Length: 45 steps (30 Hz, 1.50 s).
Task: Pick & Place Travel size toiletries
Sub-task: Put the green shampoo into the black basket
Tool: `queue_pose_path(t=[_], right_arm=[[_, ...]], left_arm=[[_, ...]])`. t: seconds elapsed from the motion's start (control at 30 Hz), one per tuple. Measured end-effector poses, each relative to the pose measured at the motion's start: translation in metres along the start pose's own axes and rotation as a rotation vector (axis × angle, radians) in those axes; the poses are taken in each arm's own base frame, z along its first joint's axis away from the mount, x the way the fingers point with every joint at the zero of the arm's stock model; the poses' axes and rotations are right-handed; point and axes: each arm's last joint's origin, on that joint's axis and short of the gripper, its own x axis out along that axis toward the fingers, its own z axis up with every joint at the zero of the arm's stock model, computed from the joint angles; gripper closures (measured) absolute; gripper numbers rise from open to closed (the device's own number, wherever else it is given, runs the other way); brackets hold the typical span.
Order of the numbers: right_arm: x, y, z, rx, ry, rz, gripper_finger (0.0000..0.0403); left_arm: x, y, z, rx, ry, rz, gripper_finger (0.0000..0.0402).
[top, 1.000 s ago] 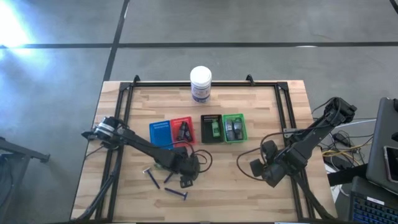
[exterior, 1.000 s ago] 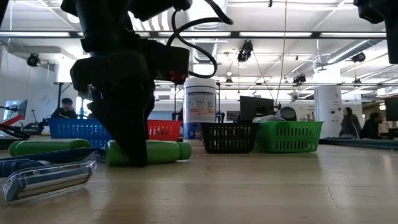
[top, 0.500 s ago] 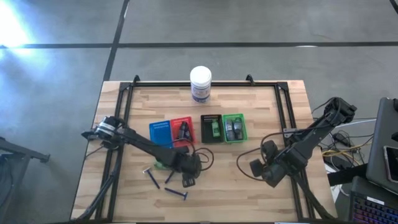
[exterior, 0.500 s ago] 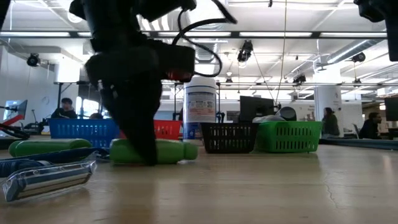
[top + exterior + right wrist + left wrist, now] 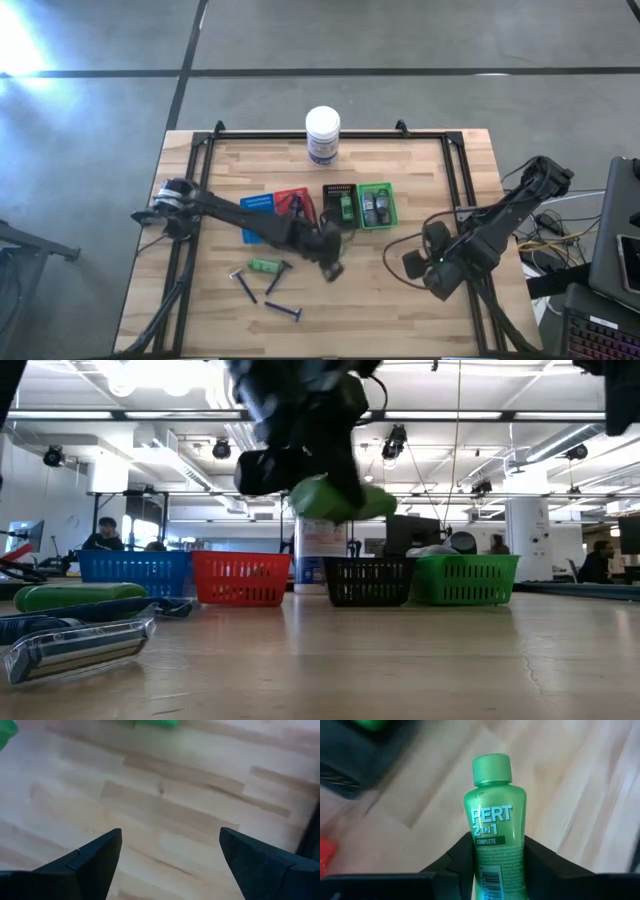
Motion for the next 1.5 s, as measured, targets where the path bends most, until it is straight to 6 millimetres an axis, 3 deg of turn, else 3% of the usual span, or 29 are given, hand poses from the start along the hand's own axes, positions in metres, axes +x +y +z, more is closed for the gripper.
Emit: queue_pose_path(t=[0.13, 0.43, 0.57, 0.67, 0.83, 0.97, 1.13, 1.3, 1.5], right_arm=[[-0.012, -0.004, 0.007, 0.061, -0.053, -0.013, 0.0060], [-0.022, -0.006, 0.013, 0.092, -0.100, 0.011, 0.0040], [-0.021, -0.006, 0.013, 0.090, -0.101, 0.009, 0.0039], [-0.020, -0.003, 0.011, 0.064, -0.088, 0.033, 0.0039], [-0.017, 0.013, 0.007, 0.017, -0.078, 0.219, 0.0039], [-0.012, 0.034, 0.012, 0.004, -0.142, 0.406, 0.0039], [-0.018, 0.062, 0.025, -0.061, -0.279, 0.633, 0.0039], [-0.032, 0.081, 0.036, -0.086, -0.436, 0.788, 0.0039], [-0.038, 0.091, 0.049, -0.096, -0.506, 0.847, 0.0039]], left_arm=[[-0.005, 0.007, 0.020, -0.305, -0.049, -0.004, 0.0274], [-0.006, 0.022, 0.055, -0.502, -0.221, -0.076, 0.0275], [-0.012, 0.029, 0.055, -0.449, -0.201, -0.023, 0.0275], [-0.024, 0.024, 0.052, -0.296, -0.198, -0.022, 0.0275], [-0.053, 0.009, 0.032, -0.030, -0.172, -0.036, 0.0275], [-0.076, -0.006, 0.017, 0.097, -0.252, -0.136, 0.0275], [-0.101, -0.012, 0.011, 0.064, -0.465, -0.273, 0.0275], [-0.106, -0.005, 0.008, -0.024, -0.598, -0.327, 0.0275], [-0.109, -0.006, 0.008, -0.062, -0.706, -0.480, 0.0275]])
